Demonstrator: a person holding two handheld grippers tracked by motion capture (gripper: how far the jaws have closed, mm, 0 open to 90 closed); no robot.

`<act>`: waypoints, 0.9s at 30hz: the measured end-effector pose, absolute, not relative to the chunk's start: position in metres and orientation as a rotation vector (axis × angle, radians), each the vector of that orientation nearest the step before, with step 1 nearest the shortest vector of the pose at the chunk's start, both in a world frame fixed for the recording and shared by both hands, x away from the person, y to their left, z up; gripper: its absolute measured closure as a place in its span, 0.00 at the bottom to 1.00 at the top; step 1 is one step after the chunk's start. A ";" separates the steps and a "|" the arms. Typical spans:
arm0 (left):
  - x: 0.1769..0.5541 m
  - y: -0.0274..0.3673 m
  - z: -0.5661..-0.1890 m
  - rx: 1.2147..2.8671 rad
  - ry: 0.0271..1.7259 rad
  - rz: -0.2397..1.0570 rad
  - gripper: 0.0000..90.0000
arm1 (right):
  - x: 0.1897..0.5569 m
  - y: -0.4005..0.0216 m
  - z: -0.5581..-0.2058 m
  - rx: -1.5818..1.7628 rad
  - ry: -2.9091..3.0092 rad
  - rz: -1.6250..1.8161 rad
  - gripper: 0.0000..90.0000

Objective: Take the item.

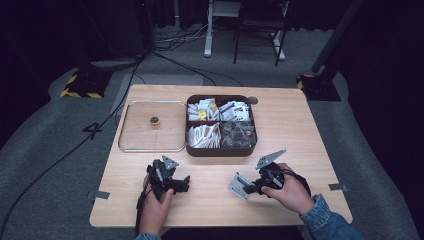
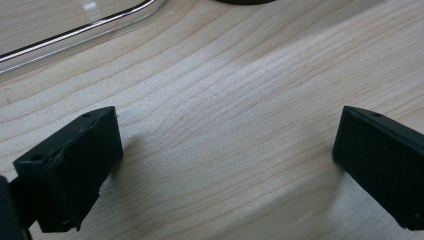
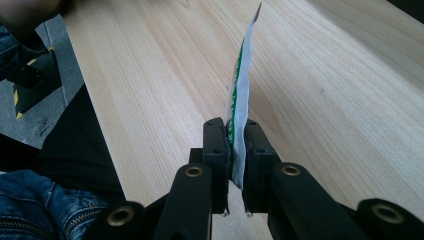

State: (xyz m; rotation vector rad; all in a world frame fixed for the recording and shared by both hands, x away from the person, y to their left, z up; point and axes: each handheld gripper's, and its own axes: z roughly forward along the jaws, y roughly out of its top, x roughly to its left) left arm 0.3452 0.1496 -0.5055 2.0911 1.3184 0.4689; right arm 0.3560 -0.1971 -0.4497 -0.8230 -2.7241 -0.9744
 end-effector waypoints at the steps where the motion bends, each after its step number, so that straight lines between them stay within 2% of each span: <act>1: 0.345 0.150 -0.505 2.091 1.319 0.469 0.00 | 0.356 -0.197 -0.450 -0.823 -2.724 -0.974 0.93; 4: 0.345 0.150 -0.505 2.091 1.318 0.469 0.00 | 0.356 -0.197 -0.450 -0.826 -2.722 -0.976 0.92; 7: 0.345 0.150 -0.505 2.091 1.319 0.469 0.00 | 0.356 -0.197 -0.450 -0.823 -2.737 -0.979 0.87; 8: 0.345 0.150 -0.505 2.091 1.319 0.469 0.00 | 0.357 -0.197 -0.450 -0.803 -2.771 -0.996 0.77; 9: 0.345 0.150 -0.505 2.091 1.319 0.469 0.00 | 0.357 -0.197 -0.450 -0.803 -2.771 -0.996 0.77; 10: 0.345 0.150 -0.505 2.091 1.318 0.469 0.00 | 0.358 -0.197 -0.450 -0.794 -2.809 -1.026 0.66; 11: 0.345 0.150 -0.505 2.091 1.318 0.469 0.00 | 0.358 -0.197 -0.450 -0.795 -2.824 -1.038 0.61; 12: 0.345 0.150 -0.505 2.091 1.319 0.469 0.00 | 0.358 -0.197 -0.450 -0.795 -2.824 -1.038 0.61; 13: 0.345 0.150 -0.505 2.091 1.318 0.469 0.00 | 0.360 -0.198 -0.450 -0.807 -2.851 -1.046 0.56; 17: 0.345 0.150 -0.505 2.091 1.318 0.469 0.00 | 0.364 -0.202 -0.452 -0.823 -2.909 -1.051 0.50; 27: 0.346 0.150 -0.505 2.089 1.321 0.470 0.00 | 0.367 -0.209 -0.443 -0.864 -2.902 -1.176 0.47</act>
